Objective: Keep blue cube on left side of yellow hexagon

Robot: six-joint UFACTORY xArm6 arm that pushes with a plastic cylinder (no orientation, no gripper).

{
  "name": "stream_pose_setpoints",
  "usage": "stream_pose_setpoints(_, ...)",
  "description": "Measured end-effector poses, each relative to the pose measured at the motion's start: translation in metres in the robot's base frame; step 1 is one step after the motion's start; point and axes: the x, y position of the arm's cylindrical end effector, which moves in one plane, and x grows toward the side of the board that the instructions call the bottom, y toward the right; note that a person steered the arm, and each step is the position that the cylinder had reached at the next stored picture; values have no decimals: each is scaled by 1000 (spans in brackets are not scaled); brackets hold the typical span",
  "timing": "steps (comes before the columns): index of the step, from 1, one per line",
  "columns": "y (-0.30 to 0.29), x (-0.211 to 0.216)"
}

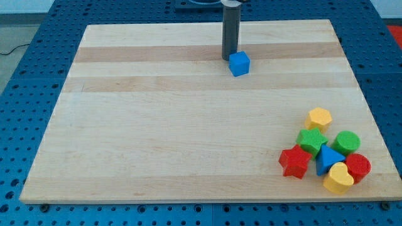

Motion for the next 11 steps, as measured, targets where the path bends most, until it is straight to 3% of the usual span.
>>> stream_pose_setpoints(8, 86, 152)
stream_pose_setpoints(11, 110, 177)
